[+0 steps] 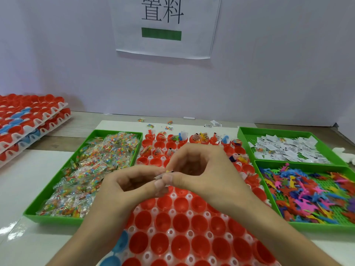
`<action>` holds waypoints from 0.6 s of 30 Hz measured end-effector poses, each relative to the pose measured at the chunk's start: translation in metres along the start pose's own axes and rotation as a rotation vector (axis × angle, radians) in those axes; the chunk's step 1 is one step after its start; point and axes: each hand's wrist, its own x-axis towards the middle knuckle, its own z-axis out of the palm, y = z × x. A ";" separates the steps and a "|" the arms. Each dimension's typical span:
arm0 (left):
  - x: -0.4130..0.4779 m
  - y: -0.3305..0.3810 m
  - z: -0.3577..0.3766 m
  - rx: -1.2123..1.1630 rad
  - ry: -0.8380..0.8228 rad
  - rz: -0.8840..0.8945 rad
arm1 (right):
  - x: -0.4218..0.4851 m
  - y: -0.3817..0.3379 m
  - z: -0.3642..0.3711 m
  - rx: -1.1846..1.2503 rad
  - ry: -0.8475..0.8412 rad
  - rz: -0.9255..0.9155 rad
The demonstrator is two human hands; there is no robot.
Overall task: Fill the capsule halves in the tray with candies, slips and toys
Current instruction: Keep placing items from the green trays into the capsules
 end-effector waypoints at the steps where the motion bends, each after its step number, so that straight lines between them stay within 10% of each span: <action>1: 0.000 0.000 0.000 -0.024 -0.009 -0.020 | 0.000 0.001 0.000 0.019 -0.006 -0.001; 10: 0.002 -0.002 0.002 -0.153 0.010 -0.094 | 0.005 -0.006 -0.021 -0.112 -0.116 -0.021; 14: 0.005 -0.002 0.000 -0.149 0.044 -0.096 | 0.011 -0.015 -0.091 -0.274 0.110 -0.017; 18: 0.007 -0.003 -0.006 -0.156 0.063 -0.100 | 0.004 0.010 -0.169 -0.722 0.057 0.313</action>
